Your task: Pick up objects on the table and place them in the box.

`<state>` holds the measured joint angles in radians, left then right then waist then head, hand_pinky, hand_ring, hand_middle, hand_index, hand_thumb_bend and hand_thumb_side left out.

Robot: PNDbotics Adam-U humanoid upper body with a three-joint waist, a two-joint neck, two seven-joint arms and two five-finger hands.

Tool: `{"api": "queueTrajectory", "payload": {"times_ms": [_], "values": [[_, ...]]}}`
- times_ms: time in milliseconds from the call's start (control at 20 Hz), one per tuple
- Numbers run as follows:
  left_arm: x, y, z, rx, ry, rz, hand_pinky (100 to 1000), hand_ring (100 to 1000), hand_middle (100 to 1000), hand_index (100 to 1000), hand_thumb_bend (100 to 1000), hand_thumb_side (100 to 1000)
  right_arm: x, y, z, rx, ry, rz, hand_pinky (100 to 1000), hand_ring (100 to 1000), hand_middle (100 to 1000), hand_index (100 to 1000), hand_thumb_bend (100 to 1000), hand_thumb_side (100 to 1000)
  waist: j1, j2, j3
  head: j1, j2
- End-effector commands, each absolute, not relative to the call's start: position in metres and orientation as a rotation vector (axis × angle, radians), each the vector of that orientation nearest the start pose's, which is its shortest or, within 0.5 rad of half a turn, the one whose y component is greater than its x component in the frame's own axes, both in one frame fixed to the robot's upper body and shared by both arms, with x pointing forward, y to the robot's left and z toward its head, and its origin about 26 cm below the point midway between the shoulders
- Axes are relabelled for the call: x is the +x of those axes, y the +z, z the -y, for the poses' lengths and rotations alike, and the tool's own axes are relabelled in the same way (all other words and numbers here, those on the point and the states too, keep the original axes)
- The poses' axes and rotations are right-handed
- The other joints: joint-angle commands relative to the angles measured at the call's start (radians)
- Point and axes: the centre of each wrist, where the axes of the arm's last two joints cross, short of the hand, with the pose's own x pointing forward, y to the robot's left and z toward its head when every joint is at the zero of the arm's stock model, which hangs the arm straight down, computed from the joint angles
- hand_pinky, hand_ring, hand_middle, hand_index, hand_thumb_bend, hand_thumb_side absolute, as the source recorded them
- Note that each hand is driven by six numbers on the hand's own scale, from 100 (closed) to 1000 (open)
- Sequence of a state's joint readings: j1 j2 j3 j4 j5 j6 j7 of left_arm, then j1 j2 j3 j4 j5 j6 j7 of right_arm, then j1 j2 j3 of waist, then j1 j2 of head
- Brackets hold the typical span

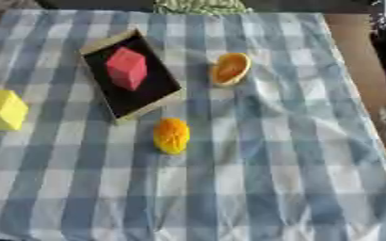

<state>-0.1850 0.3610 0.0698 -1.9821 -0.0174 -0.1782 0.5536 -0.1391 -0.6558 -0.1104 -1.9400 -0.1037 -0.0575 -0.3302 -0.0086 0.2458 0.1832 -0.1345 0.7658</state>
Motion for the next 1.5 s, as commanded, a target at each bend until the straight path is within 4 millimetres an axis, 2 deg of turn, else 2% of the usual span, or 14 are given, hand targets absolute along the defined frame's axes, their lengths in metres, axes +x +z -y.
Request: {"api": "queueTrajectory", "payload": {"times_ms": [50,350,650,900,1200,1500], "values": [[0.287,0.182,-0.295,0.534,0.257,2.421,771,741,776,840,301,541,0.282,0.206,0.355,-0.627,0.199,2.215,963,856,811,861,100,723,0.000,-0.025,0.000,0.001,0.004],[0.287,0.182,-0.295,0.531,0.250,2.424,771,741,776,840,301,540,0.286,0.218,0.357,-0.663,0.294,2.211,954,873,830,878,100,713,0.000,-0.027,0.003,0.000,0.004],[0.287,0.183,-0.295,0.530,0.232,2.426,771,741,776,840,300,539,0.300,0.250,0.354,-0.775,0.602,2.167,919,882,841,893,100,699,-0.006,-0.031,0.006,-0.003,0.004],[0.288,0.184,-0.294,0.521,0.217,2.425,771,741,776,839,298,541,0.316,0.264,0.357,-0.872,0.874,2.051,894,890,848,902,100,684,-0.012,-0.032,0.014,-0.013,0.004],[0.289,0.185,-0.291,0.497,0.208,2.429,771,741,776,839,296,543,0.324,0.261,0.366,-0.949,1.209,1.845,885,901,859,912,100,618,-0.015,-0.028,0.033,-0.031,0.004],[0.289,0.185,-0.290,0.481,0.198,2.425,771,741,776,839,294,546,0.341,0.246,0.368,-0.946,1.373,1.703,890,911,870,922,100,594,-0.017,-0.029,0.038,-0.040,0.004]]}}
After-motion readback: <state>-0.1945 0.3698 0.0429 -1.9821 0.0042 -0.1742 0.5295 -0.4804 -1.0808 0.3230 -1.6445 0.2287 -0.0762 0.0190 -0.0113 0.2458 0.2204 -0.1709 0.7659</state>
